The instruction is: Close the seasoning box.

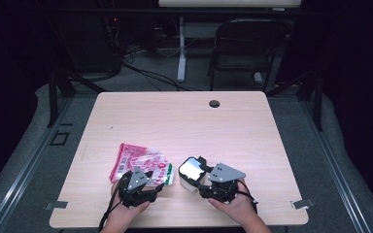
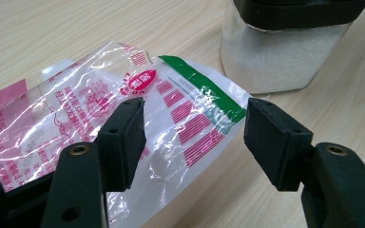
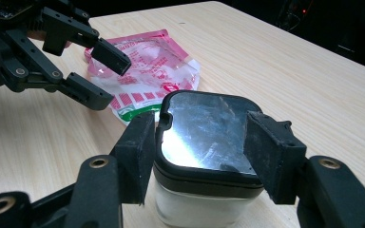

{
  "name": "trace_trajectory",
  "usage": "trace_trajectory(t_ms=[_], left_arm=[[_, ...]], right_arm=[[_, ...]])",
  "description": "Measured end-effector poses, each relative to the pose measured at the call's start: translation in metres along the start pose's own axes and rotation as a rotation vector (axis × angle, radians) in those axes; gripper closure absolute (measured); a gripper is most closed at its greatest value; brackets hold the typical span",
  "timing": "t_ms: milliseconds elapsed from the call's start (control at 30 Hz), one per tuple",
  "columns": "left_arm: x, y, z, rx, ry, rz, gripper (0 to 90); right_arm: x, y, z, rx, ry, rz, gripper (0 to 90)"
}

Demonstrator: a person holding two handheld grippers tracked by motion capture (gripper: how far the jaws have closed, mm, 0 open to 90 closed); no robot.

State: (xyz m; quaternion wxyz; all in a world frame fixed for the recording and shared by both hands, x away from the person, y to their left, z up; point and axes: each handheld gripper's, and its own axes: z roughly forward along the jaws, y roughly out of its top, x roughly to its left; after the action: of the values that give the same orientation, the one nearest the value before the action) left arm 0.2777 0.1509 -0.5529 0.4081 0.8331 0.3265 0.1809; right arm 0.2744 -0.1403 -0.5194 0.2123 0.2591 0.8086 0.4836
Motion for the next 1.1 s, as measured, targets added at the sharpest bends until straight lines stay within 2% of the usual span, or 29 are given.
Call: trace_trajectory(t_ms=[600, 1100], left_arm=[[0.004, 0.0, -0.003, -0.007, 0.01, -0.004, 39.6], [0.01, 0.001, -0.007, -0.021, 0.026, -0.022, 39.6]], right_arm=[[-0.003, 0.001, -0.003, -0.015, -0.007, 0.026, 44.6], [-0.012, 0.0, -0.008, -0.035, -0.046, 0.064, 44.6]])
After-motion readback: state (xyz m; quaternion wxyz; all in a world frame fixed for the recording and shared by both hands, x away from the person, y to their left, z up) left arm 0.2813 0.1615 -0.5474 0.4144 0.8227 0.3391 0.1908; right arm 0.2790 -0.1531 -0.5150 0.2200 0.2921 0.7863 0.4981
